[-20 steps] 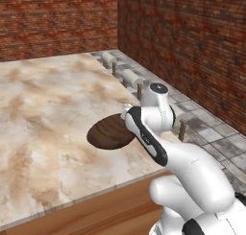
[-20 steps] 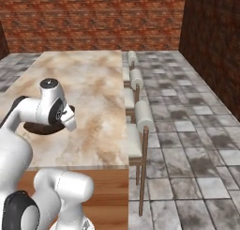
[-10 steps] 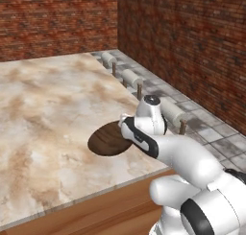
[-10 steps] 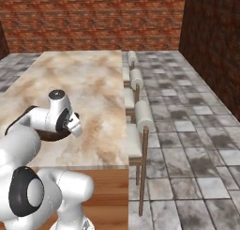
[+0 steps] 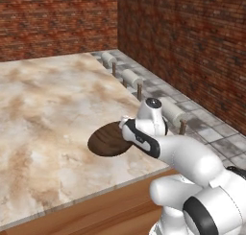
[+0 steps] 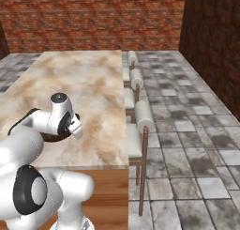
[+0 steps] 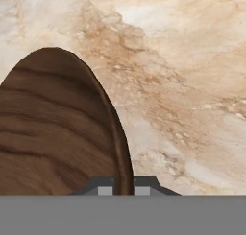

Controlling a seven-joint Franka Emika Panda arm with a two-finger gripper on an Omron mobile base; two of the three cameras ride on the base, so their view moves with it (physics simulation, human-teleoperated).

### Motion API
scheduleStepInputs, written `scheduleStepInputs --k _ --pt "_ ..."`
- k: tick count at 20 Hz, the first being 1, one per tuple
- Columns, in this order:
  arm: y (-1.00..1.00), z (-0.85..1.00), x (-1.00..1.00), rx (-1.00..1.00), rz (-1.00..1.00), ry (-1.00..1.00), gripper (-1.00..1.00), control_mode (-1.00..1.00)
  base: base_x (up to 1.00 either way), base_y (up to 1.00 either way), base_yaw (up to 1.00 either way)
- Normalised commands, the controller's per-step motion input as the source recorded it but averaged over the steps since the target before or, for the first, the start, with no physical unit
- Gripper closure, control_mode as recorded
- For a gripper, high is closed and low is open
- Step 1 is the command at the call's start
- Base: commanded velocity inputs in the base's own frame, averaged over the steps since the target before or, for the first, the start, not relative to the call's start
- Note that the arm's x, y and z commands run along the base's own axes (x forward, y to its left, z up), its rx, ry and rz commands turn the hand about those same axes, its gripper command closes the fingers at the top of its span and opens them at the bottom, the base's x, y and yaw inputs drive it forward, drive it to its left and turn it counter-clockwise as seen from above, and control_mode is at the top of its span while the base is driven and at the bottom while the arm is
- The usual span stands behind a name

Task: Clear the mugs and bowl far away from the sink.

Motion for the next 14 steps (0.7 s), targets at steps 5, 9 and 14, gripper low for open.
scheduleStepInputs --k 5,9,14 --pt "0.0 -0.25 0.0 0.09 0.0 0.0 1.0 -1.0 0.0 0.0 0.0" --pt "0.0 -0.17 0.06 0.09 0.0 0.0 1.0 -1.0 0.0 0.0 0.0" --pt "0.0 0.0 0.0 0.0 0.0 0.0 -1.0 -1.0 0.0 0.0 0.0"
